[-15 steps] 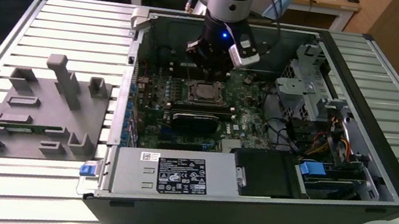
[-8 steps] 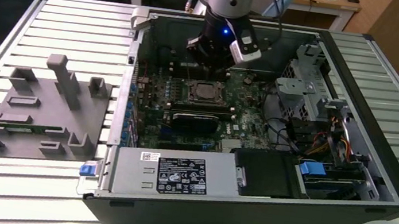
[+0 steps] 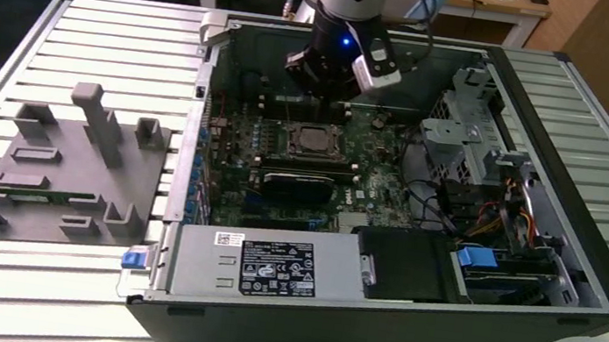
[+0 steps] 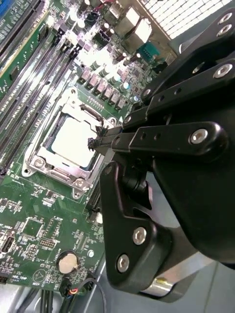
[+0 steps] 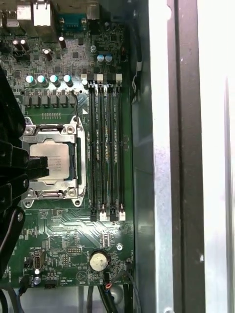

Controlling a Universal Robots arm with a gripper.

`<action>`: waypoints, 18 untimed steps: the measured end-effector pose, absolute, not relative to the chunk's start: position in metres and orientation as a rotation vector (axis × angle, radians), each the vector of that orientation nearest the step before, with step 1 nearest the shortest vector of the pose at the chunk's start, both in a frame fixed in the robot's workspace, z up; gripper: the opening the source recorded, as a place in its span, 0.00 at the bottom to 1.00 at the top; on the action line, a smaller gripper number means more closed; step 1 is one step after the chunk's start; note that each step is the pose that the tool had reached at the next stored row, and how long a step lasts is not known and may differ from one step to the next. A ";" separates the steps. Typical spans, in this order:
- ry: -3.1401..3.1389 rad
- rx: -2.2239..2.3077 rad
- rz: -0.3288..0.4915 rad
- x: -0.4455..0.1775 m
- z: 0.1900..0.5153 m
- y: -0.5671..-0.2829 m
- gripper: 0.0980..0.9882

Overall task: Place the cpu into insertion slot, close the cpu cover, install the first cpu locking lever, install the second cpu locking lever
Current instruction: 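Install the first cpu locking lever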

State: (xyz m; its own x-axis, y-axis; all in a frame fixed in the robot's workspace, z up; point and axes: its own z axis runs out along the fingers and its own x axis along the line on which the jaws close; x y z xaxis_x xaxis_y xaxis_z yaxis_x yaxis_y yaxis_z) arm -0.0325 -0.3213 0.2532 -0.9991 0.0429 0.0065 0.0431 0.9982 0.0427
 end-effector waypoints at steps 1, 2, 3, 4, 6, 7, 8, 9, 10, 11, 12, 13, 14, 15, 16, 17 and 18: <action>-3.135 -0.068 -0.067 -0.034 0.253 -0.321 0.00; -3.135 -0.067 -0.067 -0.036 0.253 -0.321 0.00; -3.135 -0.067 -0.067 -0.039 0.253 -0.321 0.00; -3.136 -0.067 -0.067 -0.042 0.253 -0.321 0.00; -3.138 -0.067 -0.067 -0.049 0.253 -0.321 0.00; -3.139 -0.067 -0.067 -0.052 0.253 -0.321 0.00; -3.140 -0.067 -0.067 -0.056 0.253 -0.321 0.00; -3.141 -0.067 -0.067 -0.059 0.253 -0.321 0.00; -3.142 -0.067 -0.067 -0.063 0.253 -0.321 0.00; -3.142 -0.067 -0.068 -0.066 0.253 -0.321 0.00; -3.143 -0.067 -0.068 -0.069 0.253 -0.321 0.00; -3.144 -0.067 -0.067 -0.072 0.253 -0.321 0.00; -3.144 -0.067 -0.068 -0.075 0.253 -0.321 0.00; -3.145 -0.067 -0.068 -0.077 0.253 -0.321 0.00; -3.145 -0.067 -0.068 -0.081 0.253 -0.321 0.00; -3.146 -0.067 -0.068 -0.083 0.253 -0.321 0.00; -3.146 -0.067 -0.068 -0.086 0.253 -0.321 0.00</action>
